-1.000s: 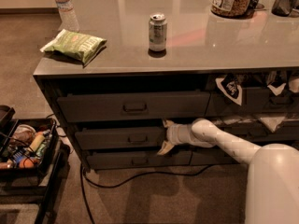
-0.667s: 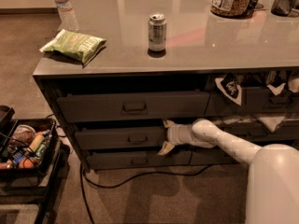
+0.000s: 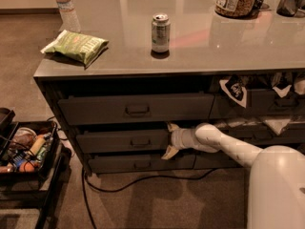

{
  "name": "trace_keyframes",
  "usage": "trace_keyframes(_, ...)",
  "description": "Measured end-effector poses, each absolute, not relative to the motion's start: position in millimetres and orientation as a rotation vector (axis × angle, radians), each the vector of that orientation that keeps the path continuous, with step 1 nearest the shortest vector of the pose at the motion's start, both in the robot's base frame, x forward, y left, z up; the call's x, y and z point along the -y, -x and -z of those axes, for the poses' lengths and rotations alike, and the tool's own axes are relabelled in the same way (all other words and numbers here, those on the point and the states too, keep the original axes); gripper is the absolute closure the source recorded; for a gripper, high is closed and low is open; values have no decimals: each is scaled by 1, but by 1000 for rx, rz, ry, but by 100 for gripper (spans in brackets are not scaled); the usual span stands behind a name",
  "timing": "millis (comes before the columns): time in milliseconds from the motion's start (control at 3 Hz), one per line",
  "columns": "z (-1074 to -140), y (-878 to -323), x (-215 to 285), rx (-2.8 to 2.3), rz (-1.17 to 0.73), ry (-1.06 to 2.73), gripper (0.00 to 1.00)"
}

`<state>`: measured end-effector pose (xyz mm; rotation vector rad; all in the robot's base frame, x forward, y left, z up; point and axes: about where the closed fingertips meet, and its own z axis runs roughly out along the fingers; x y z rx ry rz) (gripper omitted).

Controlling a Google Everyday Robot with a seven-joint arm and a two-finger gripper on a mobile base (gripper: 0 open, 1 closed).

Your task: Open middle drawer

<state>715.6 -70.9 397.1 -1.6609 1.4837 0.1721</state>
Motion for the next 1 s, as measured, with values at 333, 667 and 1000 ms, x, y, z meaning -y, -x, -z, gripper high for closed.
trace_keyframes(333, -397, -716, 71, -1484, -172, 1661, 0)
trace_keyframes(667, -397, -716, 71, -1484, -172, 1661, 19)
trace_keyframes(1000, -397, -716, 71, -1484, -172, 1661, 42)
